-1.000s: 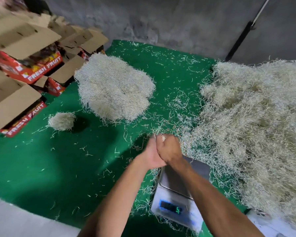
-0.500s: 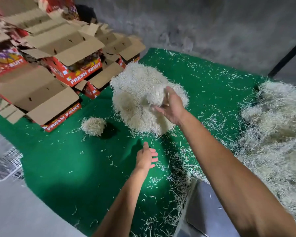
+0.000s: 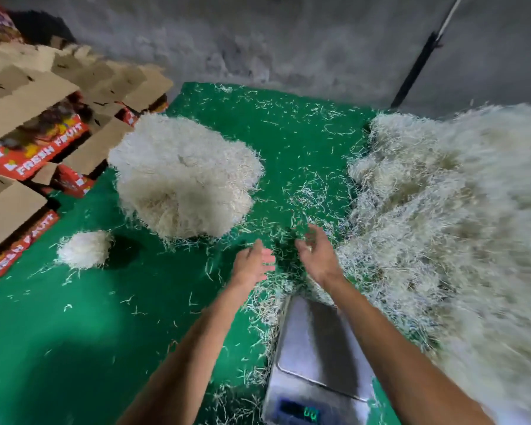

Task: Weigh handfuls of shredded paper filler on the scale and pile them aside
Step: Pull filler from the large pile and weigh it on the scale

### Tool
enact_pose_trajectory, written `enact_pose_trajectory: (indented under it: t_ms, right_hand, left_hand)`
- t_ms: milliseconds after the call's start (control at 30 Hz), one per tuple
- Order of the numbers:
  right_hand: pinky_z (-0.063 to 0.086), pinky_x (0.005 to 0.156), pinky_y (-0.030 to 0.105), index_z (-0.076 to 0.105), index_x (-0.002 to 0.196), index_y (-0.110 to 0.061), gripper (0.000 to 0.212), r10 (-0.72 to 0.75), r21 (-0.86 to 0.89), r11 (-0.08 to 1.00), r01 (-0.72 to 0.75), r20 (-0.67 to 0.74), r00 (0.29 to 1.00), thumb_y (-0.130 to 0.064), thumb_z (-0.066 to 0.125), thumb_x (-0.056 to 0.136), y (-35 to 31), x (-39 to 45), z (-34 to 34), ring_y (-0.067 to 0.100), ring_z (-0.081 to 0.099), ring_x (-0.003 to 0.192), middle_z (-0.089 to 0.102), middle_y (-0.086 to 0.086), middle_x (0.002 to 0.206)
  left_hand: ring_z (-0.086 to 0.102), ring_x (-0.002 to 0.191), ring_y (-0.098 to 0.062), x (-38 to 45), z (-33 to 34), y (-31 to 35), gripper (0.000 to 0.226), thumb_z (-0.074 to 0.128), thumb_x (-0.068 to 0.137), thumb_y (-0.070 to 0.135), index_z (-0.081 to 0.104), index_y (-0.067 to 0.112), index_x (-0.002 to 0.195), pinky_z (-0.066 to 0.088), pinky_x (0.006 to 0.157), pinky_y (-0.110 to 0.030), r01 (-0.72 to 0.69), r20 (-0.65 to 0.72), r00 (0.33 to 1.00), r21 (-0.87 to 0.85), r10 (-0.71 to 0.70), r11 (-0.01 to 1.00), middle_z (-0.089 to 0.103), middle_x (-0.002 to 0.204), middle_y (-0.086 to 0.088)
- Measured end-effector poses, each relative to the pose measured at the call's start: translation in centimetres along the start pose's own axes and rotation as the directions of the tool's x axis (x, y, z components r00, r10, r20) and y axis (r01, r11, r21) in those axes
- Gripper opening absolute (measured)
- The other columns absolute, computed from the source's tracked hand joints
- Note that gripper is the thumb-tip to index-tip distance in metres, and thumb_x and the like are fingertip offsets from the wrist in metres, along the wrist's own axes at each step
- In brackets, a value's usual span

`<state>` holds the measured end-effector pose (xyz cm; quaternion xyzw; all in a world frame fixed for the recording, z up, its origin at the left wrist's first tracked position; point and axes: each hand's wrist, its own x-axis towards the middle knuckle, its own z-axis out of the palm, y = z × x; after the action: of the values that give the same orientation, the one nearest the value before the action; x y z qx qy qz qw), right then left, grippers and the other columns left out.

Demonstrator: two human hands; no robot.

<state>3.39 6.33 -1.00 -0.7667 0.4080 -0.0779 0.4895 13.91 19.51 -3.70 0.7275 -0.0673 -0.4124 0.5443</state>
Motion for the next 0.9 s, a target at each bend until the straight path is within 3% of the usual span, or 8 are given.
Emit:
enact_pose_trajectory:
  t_ms: [200,300,400,500,600,733,800,900]
  right_hand:
    - [0.02,0.126,0.053,0.028,0.158,-0.026,0.079,0.145,-0.589,0.795,-0.143,-0.044,0.989,-0.06,0.061,0.094,11.8,-0.9,-7.0,0.037,0.021,0.153,0.018,0.007,0.169]
    - [0.02,0.125,0.053,0.042,0.151,-0.026,0.065,0.268,-0.471,0.852,-0.229,0.016,0.963,-0.049,0.066,0.095,14.3,-1.3,-6.4,0.034,0.03,0.149,0.029,0.008,0.163]
    - [0.059,0.091,0.052,0.065,0.114,-0.023,0.017,0.157,-0.043,0.987,-0.153,0.132,0.979,-0.027,0.067,0.097,13.5,-1.3,-7.0,0.021,0.071,0.092,0.073,0.008,0.106]
    - [0.06,0.076,0.042,0.069,0.106,-0.018,0.021,-0.098,-0.269,0.963,0.021,-0.274,0.957,-0.033,0.054,0.103,14.0,-1.2,-9.3,0.019,0.067,0.087,0.069,0.0,0.099]
    - [0.048,0.103,0.05,0.064,0.123,-0.011,0.037,0.022,-0.36,0.883,-0.302,-0.61,0.792,-0.04,0.052,0.106,16.8,-1.4,-11.0,0.029,0.057,0.116,0.061,0.015,0.123]
    - [0.058,0.08,0.039,0.062,0.118,-0.011,0.054,0.193,0.09,0.981,-0.173,-0.294,0.936,-0.056,0.034,0.106,17.4,-2.6,-9.7,0.016,0.064,0.089,0.063,0.0,0.095]
    - [0.054,0.065,0.022,0.064,0.124,-0.027,0.057,0.076,0.223,0.974,-0.034,-0.187,0.979,-0.067,0.03,0.103,17.2,-3.8,-9.6,0.0,0.062,0.073,0.061,-0.015,0.084]
    - [0.057,0.078,0.027,0.066,0.127,-0.025,0.044,-0.021,-0.171,0.983,-0.064,-0.453,0.891,-0.054,0.038,0.108,19.0,-5.0,-10.5,0.01,0.067,0.095,0.069,-0.003,0.109]
  left_hand:
    - [0.065,0.085,-0.011,1.6,9.1,-0.9,0.035,0.051,0.105,0.037,0.058,0.019,0.134,0.061,0.066,-0.037,-0.022,0.153,0.988,0.204,-0.009,0.979,0.067,0.116,-0.001]
    - [0.051,0.066,-0.002,2.9,12.9,-1.4,0.046,0.056,0.103,0.03,0.046,0.029,0.148,0.058,0.063,-0.029,-0.159,0.224,0.971,0.321,0.088,0.934,0.056,0.113,0.012]
    - [0.057,0.104,0.0,4.4,16.6,-0.1,0.062,0.061,0.1,0.032,0.033,0.038,0.154,0.056,0.081,-0.024,-0.273,0.333,0.93,0.351,0.153,0.896,0.043,0.146,0.011]
    - [0.064,0.114,-0.027,5.3,20.2,0.6,0.05,0.051,0.104,0.035,0.038,0.04,0.152,0.053,0.1,-0.055,-0.239,0.426,0.904,0.434,0.036,0.868,0.057,0.138,-0.001]
    - [0.062,0.108,-0.021,3.5,22.4,-0.3,0.048,0.038,0.106,0.05,0.051,0.025,0.145,0.049,0.106,-0.054,-0.212,0.521,0.823,0.651,-0.227,0.729,0.061,0.123,-0.002]
    - [0.063,0.095,-0.018,2.2,23.4,-0.5,0.041,0.042,0.107,0.042,0.063,0.013,0.127,0.057,0.08,-0.024,-0.179,0.446,0.891,0.511,-0.082,0.841,0.066,0.111,-0.008]
    - [0.057,0.071,-0.014,2.6,21.5,0.5,0.028,0.049,0.106,0.035,0.066,0.012,0.11,0.05,0.059,-0.018,-0.383,0.328,0.919,0.62,0.217,0.685,0.063,0.091,-0.004]
    - [0.059,0.111,-0.028,3.7,17.5,0.0,0.047,0.059,0.099,0.042,0.053,0.017,0.138,0.054,0.094,-0.044,-0.368,0.27,0.911,0.874,0.311,0.317,0.055,0.132,-0.017]
